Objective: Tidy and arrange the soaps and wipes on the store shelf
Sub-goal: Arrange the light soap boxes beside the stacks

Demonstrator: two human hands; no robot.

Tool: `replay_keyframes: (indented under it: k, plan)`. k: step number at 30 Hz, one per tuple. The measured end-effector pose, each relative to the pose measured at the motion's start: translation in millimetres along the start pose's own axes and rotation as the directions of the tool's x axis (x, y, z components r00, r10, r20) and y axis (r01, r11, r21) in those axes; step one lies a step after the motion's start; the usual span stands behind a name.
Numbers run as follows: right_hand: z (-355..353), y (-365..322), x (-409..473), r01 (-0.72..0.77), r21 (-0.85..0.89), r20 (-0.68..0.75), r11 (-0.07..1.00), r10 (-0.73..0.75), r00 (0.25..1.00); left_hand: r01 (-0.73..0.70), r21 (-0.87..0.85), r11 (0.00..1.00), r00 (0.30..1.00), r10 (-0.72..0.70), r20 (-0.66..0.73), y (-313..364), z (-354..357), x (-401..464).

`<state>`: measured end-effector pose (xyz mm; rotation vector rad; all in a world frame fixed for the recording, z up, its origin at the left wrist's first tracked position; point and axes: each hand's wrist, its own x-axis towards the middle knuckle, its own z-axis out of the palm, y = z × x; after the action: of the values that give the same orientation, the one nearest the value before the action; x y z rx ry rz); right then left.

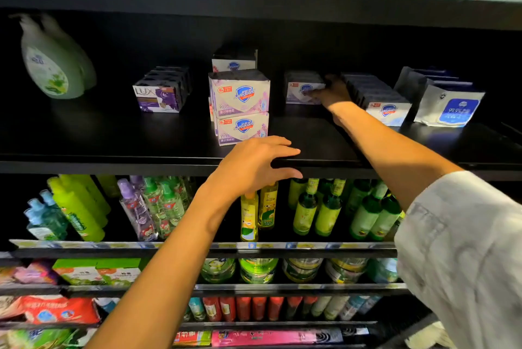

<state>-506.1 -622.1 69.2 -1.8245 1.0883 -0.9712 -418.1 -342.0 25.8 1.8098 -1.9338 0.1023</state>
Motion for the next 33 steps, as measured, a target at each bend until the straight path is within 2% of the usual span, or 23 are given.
replay_keyframes:
  k: [4,8,13,17,21,28,33]
  plan:
    - [-0.1,-1.1,4.2,-0.029,0.017,-0.032,0.999,0.029,0.999,0.002,-0.022,1.0,1.0,-0.002,-0.001,-1.4,1.5,-0.5]
    - [-2.0,3.4,6.5,-0.016,-0.051,-0.106,0.999,0.01,0.994,0.01,-0.012,1.0,1.0,-0.009,0.022,0.7,-1.2,-0.4]
    - [-8.5,8.4,-1.3,0.008,-0.095,-0.07,0.995,-0.014,0.997,0.053,-0.018,0.998,0.996,-0.052,0.072,5.7,-5.8,0.1]
    - [-19.2,11.6,-18.4,0.012,-0.079,-0.056,0.997,-0.017,0.998,0.054,-0.019,0.998,0.997,-0.053,0.056,10.1,-8.6,0.5]
    - [-36.4,24.3,-48.6,0.114,0.055,-0.046,0.992,-0.111,0.993,0.062,-0.019,0.998,0.997,-0.062,0.045,12.9,-8.2,0.5]
    - [-64.6,12.9,-113.4,0.036,0.331,0.077,0.943,-0.064,0.995,0.086,-0.039,0.995,0.995,-0.084,0.048,14.6,-6.4,-0.1]
    - [-84.7,3.1,-149.0,0.008,0.443,0.123,0.896,-0.07,0.99,0.084,-0.049,0.995,0.996,-0.082,0.041,17.2,-6.4,-0.1]
